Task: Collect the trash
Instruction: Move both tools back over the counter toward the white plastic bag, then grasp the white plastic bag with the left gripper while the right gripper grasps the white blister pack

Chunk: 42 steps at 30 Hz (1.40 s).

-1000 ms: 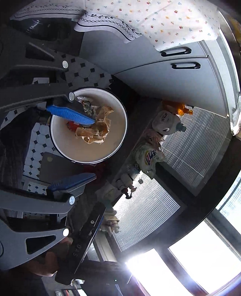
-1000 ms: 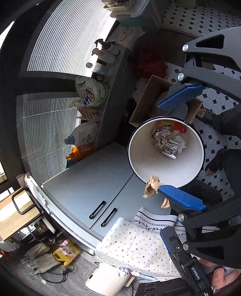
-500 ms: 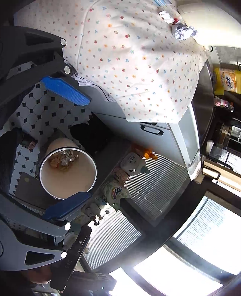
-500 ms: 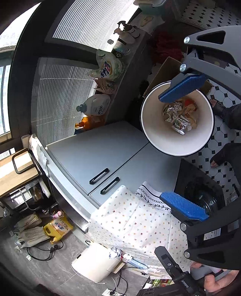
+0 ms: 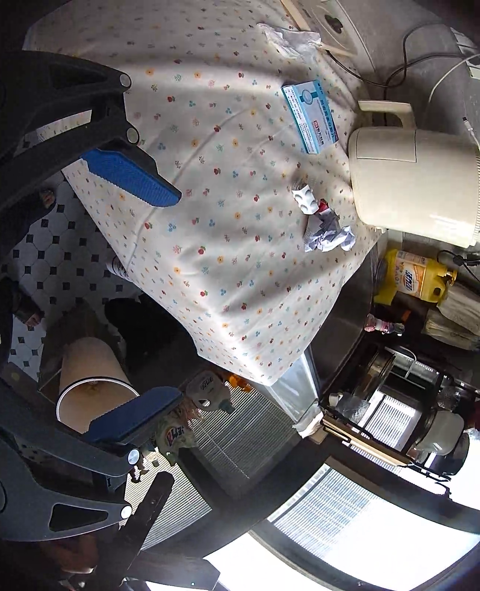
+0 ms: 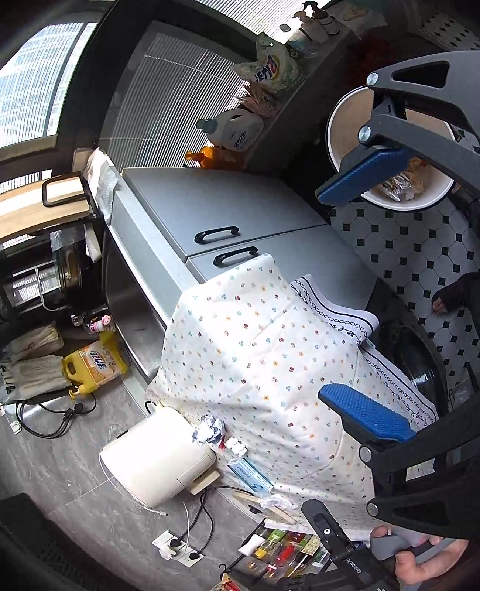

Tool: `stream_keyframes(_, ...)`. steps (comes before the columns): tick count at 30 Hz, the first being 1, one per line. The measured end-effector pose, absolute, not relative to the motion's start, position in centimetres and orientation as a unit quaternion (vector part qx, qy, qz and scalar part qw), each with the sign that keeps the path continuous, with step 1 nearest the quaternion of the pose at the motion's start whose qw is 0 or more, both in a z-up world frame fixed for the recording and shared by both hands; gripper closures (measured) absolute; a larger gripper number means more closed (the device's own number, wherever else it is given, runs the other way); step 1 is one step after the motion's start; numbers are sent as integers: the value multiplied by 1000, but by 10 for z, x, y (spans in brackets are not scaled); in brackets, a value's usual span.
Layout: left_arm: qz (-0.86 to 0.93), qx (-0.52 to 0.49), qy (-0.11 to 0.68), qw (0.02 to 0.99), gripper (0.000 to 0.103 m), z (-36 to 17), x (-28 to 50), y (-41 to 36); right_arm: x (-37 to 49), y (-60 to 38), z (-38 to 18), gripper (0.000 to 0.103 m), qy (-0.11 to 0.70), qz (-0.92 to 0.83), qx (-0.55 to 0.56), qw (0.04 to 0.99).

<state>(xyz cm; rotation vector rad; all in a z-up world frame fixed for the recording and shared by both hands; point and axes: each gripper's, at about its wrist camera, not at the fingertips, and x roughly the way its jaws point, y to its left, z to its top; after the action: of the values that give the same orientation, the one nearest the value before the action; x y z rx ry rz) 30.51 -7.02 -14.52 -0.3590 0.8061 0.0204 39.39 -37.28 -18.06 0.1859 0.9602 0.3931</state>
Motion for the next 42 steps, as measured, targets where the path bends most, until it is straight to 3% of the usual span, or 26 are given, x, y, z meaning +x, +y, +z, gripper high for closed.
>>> stream_keyframes(20, 92, -212, 354, 906, 6, -151, 239, 116, 391, -169, -180, 8, 447, 254, 54, 856)
stream_keyframes(31, 86, -205, 356, 908, 6, -154, 250, 183, 396, -98, -178, 8, 442, 249, 55, 860)
stream_keyframes(42, 122, -232, 356, 897, 9, -168, 290, 215, 442, -87, -182, 26, 461, 258, 58, 847)
